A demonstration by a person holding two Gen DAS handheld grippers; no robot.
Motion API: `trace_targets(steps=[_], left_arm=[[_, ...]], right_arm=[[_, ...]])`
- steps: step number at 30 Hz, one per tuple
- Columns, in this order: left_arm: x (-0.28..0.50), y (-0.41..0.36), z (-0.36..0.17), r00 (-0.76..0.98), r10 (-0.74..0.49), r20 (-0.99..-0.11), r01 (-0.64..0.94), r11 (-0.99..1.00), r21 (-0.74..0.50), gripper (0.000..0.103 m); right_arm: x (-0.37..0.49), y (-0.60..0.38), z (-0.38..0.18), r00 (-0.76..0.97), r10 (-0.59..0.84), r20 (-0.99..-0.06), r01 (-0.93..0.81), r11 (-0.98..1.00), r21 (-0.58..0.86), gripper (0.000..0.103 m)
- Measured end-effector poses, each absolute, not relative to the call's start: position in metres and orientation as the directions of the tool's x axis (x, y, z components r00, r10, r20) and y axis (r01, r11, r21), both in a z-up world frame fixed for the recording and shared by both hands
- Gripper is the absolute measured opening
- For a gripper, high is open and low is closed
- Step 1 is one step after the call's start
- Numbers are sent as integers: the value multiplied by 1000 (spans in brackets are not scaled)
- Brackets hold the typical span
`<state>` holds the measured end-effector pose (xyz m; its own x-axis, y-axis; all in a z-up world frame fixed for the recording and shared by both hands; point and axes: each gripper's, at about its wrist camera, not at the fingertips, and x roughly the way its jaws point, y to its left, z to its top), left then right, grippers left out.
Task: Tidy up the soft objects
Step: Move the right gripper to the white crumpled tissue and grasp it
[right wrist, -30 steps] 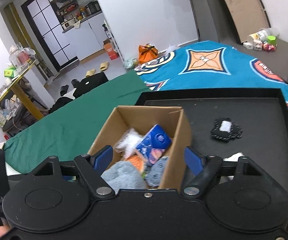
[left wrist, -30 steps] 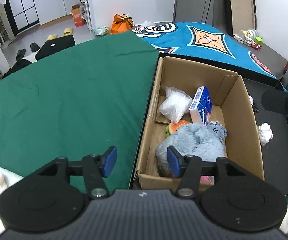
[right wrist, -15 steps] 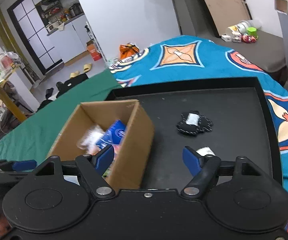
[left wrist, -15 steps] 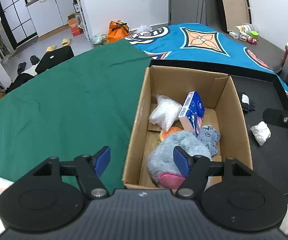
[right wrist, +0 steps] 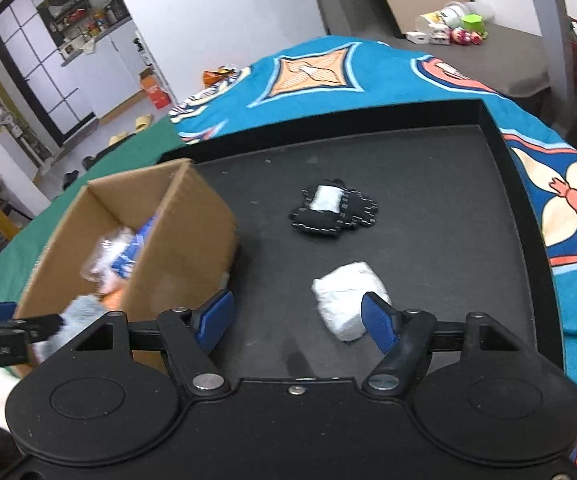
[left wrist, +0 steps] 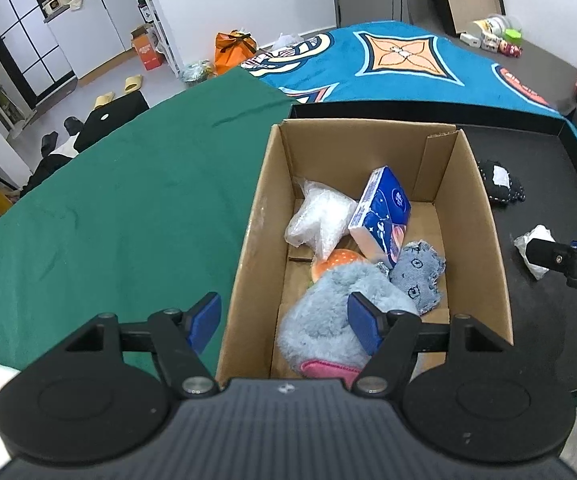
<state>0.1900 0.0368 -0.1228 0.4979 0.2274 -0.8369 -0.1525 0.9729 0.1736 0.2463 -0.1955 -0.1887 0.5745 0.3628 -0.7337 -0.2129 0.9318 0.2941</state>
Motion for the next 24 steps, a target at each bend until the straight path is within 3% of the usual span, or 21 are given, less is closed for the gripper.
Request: trace_targets(steps=[10,14,16,24], left_arm=[[203,24,-125,467,268,-843,-135,963,232,71],[206,22,-124,460,279,-843,-131,960,246,71],[206,21,-124,457,282,-843,-132,959,250,71],[204,20,-124,457,287,-842,-128,958,257,72]], right_arm=[[258,-198,-207,591,309,-745,-215,951,224,69],[261,-193,-215,587,289,-756,-230,955,186,61],[261,-193,-219,577,287,-765,-236,955,180,46],[257,-197,-210,579,293,-761,-230,954,193,45]])
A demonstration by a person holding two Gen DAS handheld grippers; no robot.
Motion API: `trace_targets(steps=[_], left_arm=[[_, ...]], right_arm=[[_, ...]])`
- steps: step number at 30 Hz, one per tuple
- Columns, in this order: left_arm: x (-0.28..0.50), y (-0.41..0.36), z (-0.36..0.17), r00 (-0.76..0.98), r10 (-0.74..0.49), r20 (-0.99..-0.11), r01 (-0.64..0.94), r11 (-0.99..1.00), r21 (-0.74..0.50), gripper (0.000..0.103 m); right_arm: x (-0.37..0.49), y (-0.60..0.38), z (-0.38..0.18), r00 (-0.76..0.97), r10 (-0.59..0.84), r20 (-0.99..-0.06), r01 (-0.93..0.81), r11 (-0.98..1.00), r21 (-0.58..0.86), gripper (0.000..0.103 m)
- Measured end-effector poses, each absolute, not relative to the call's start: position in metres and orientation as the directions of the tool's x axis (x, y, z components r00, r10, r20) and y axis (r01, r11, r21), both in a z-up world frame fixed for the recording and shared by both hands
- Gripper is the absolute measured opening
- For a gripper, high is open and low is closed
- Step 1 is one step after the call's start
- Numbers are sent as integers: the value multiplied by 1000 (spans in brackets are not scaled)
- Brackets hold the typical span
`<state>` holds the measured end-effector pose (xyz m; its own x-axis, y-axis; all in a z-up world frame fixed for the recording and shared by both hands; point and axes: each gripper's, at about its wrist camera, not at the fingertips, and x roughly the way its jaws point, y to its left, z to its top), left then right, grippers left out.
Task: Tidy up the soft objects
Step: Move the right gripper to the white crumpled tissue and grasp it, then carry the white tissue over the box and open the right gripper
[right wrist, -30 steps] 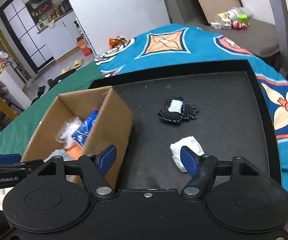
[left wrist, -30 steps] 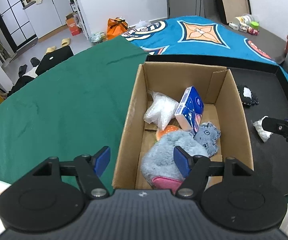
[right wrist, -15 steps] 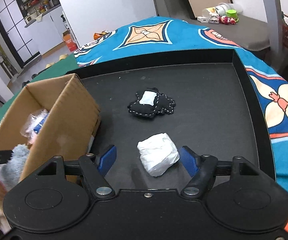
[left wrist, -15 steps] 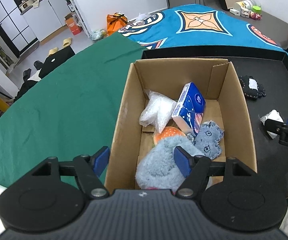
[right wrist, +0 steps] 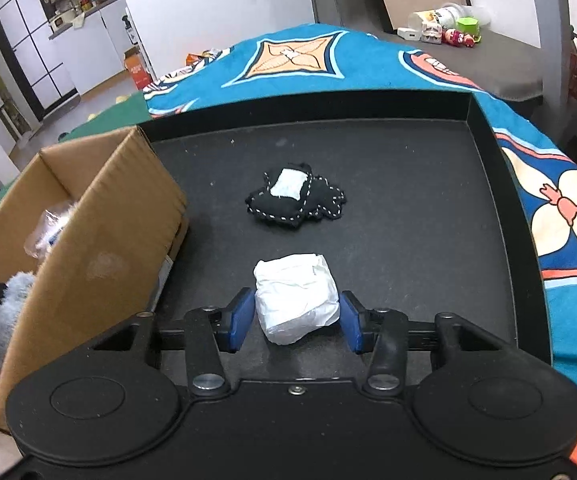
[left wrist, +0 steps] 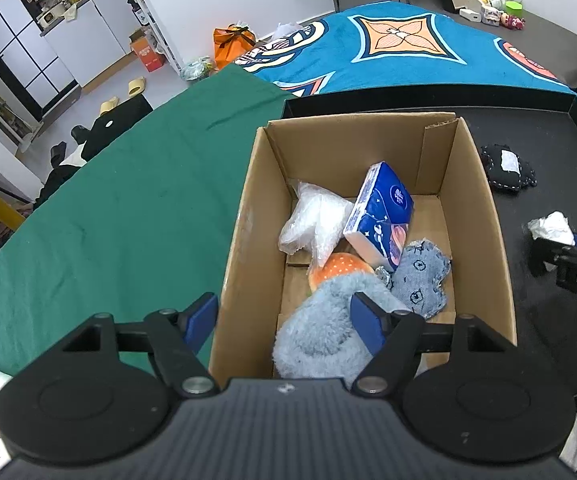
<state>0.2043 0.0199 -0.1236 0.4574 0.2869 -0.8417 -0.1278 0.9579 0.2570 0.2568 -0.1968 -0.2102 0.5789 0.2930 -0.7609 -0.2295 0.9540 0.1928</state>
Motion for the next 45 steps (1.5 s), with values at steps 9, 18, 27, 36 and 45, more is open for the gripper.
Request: trace_targets(steps=[9,18,27,36,45], left_arm=[[198,27,-122,464,284,-839,-138,959,248,72],[188,36,-117,490,260,-832,-145,966,216,72],[179,50,-116,512,231,-828,-163,972,170,72],[170,56,-115,544,186,-818,-151,981,122,71],[163,67,-119,562,157,-812,-169,983,73,65]], right_arm=[[247,-196,-184,592,316,-742,-240,947,212,45],[239,-180,-152,604,368,-707,-294,927,232,45],[228,-162,-125,620,397,-676,-330,915,234,45],[219,-146,-111,620,425,-660,-353,902,250,45],[211,-126,-106,611,434,-662,-392,892,223,46]])
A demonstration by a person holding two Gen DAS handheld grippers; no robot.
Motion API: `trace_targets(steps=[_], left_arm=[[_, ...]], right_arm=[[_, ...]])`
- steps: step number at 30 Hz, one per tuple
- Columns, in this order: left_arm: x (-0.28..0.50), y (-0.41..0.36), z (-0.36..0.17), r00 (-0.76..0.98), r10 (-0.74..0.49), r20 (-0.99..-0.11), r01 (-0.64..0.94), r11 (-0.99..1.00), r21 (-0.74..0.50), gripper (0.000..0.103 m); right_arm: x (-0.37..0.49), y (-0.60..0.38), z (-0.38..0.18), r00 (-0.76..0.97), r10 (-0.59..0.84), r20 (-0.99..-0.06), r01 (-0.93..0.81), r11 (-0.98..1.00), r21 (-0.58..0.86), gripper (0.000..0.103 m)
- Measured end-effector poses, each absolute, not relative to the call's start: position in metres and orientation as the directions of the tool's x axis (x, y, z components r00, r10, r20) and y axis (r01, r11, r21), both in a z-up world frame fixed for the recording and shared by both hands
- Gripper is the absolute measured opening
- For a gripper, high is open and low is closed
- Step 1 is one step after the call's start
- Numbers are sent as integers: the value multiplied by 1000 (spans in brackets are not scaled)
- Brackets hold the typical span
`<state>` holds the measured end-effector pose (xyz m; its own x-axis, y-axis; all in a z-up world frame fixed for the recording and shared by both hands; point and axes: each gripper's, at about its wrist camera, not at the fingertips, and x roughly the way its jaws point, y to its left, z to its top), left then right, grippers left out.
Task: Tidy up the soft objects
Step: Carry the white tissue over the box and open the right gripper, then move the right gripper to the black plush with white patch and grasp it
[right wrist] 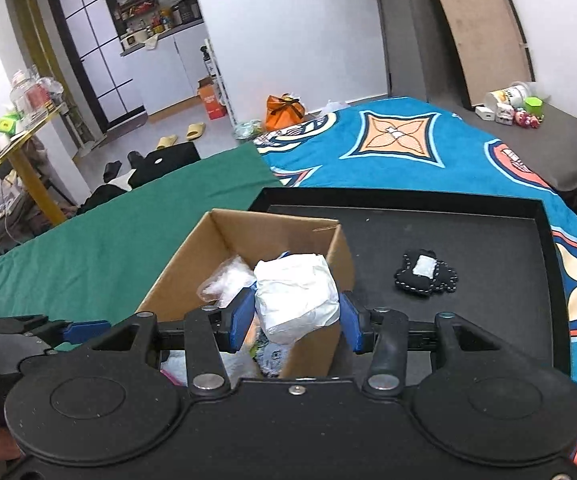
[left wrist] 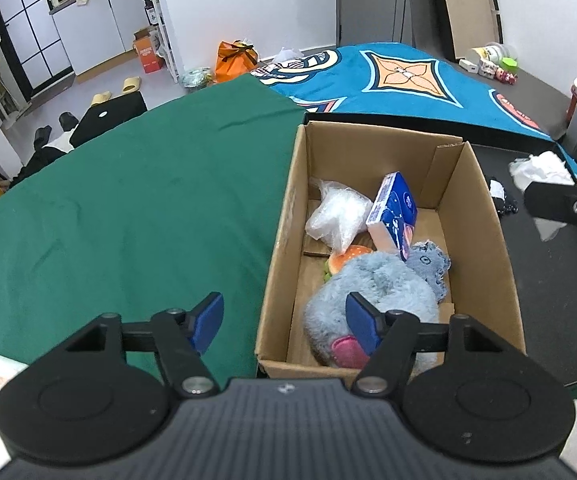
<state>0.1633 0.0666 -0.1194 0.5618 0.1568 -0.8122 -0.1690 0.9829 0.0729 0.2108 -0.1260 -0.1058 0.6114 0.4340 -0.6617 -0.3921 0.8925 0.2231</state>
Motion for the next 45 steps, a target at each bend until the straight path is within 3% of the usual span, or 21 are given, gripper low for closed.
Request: trace_targets(steps=[7,12,15,18,23,40,43,45], left_arm=[[162,74,-123,568,119,-815,-172,985,23,51],[162,85,-129,558,95,-824,-198,980,-21,18],[161,91,-130,563,91,-821,-216,976,-39,10],[161,94,-131,567,84,-819,-221,974,-53,10],[159,97,-132,576,69,-815,-219,973,-72,10],[160,84,-125,558,104,-823,-193,981,-7,15],[162,81,-124,553,114,-826,-196,981,4,22],[163,80,-122,553,116,-825,-202,979,2,36]], right_arm=[[205,-109,-108,594,439,-674,-421,884,204,46],[202,-98,-111,583,441,-683,-440,878,191,46],[201,-91,-112,576,436,-692,-451,875,177,46],[199,-87,-114,568,433,-700,-454,874,172,49],[194,-91,-116,561,418,-714,-442,881,168,62],[203,-122,-114,600,365,-712,-410,905,118,63],[210,-129,-114,605,360,-710,-405,907,115,63],[216,-134,-115,608,356,-710,-403,909,111,63]])
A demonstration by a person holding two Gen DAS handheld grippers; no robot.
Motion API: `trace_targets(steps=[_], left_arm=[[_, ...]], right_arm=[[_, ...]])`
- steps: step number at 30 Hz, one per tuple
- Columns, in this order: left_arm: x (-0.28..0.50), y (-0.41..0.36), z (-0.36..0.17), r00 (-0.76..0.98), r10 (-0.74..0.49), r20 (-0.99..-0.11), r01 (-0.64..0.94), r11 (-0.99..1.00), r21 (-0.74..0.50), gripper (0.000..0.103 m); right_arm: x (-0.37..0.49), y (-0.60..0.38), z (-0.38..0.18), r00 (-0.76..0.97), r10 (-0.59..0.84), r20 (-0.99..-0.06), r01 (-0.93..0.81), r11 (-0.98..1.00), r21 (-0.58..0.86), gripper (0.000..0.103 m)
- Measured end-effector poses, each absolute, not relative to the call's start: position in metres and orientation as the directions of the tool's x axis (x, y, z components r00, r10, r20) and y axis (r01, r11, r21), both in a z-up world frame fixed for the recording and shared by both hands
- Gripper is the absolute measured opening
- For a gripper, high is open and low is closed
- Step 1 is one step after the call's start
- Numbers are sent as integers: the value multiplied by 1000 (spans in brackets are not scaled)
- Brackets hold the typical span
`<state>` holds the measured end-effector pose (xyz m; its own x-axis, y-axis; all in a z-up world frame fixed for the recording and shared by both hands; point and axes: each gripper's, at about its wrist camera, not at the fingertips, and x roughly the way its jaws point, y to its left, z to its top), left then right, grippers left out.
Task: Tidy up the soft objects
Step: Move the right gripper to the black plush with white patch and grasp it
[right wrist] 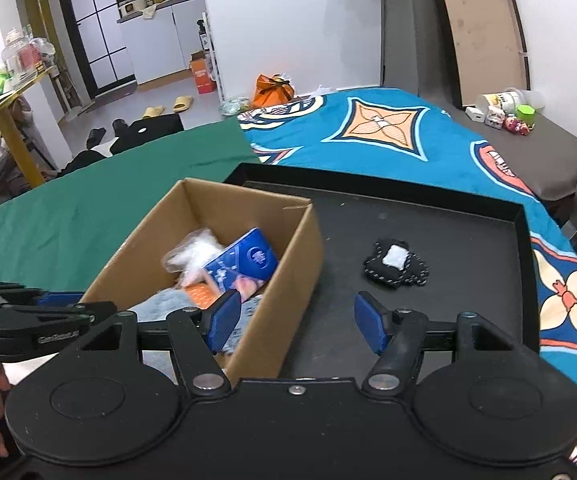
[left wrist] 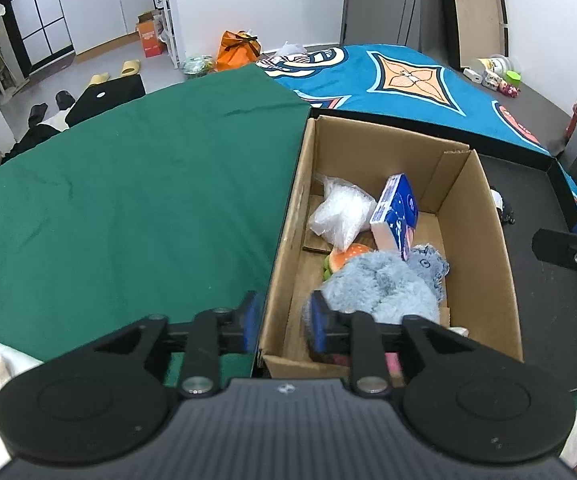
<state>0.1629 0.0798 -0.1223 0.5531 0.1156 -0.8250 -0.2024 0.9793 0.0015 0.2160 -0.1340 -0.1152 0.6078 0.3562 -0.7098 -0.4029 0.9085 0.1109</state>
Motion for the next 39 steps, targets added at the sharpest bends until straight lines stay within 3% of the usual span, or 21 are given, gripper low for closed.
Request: trace_targets(steps=[3,6,25,30,39], left_arm=[[166,78,-119,555,124,-822,-205,979,9,48],[172,75,-116,556,140,-819,-206,978,27,52],[207,61,-121,500,221,-837,-217,968,126,57],[218,57,-122,488,265,-832,-196,962,191,68],[237,52,-132,448,292,-845,-178,955,236,69]], right_arm=[[225,-140,-116,612,351,-709,-402,910,103,63],[234,-144,-117,616,349,-707,-401,911,100,63],[288,-171,-157,613,370,-698,-361,917,169,62],[298,-177,-176,614,371,-697,-350,919,180,58],[320,-182,-203,593,381,-709,-329,919,218,56]])
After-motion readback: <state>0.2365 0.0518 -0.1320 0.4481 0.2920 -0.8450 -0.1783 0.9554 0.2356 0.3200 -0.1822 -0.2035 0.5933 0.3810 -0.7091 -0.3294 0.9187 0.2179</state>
